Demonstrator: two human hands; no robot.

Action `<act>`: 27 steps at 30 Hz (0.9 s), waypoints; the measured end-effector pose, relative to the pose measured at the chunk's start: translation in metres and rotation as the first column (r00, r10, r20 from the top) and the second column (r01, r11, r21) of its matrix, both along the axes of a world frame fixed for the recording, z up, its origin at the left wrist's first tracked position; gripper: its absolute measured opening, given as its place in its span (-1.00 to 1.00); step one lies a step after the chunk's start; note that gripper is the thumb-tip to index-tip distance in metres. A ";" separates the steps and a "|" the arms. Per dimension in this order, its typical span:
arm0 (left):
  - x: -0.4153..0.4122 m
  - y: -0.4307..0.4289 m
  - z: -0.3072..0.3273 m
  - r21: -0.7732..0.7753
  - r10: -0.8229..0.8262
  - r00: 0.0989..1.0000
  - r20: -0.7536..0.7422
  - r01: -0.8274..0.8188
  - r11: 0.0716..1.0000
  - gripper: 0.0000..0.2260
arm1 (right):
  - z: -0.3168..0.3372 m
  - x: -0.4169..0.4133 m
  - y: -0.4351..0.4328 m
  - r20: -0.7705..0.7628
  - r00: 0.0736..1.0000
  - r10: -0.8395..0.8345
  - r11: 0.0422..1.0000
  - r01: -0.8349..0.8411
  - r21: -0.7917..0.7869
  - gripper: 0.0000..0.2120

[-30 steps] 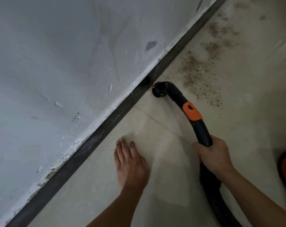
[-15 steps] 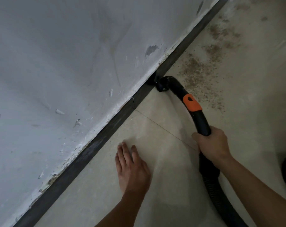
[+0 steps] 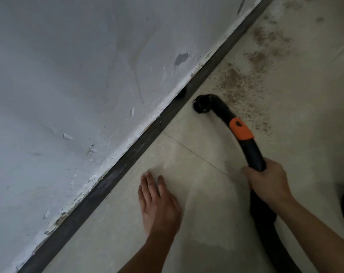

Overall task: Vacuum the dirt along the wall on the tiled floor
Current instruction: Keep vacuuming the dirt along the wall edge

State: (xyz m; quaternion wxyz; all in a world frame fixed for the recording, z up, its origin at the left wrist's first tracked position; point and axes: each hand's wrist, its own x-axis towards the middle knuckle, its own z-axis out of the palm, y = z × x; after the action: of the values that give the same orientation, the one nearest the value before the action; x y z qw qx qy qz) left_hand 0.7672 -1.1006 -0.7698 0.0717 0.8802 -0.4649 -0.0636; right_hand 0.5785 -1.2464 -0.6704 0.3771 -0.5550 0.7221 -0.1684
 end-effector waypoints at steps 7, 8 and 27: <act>0.000 -0.001 0.000 -0.003 -0.007 1.000 0.009 0.007 1.000 -0.53 | 0.000 0.028 -0.100 0.171 0.974 -0.151 0.988 0.150 0.021 -0.90; 0.000 -0.001 0.000 0.000 -0.006 1.000 0.011 0.006 1.000 -0.53 | -0.001 0.032 -0.101 0.176 0.975 -0.134 0.991 0.132 0.022 -0.91; 0.001 -0.001 0.002 0.020 -0.002 1.000 0.021 0.001 1.000 -0.50 | 0.082 0.018 -0.103 0.422 0.892 -0.164 0.982 0.109 0.153 -0.90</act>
State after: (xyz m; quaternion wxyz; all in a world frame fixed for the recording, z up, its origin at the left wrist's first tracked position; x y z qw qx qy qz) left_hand 0.7685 -1.1015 -0.7681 0.0580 0.8811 -0.4656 -0.0590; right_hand 0.5962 -1.3490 -0.5882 0.5491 -0.4269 0.6667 -0.2679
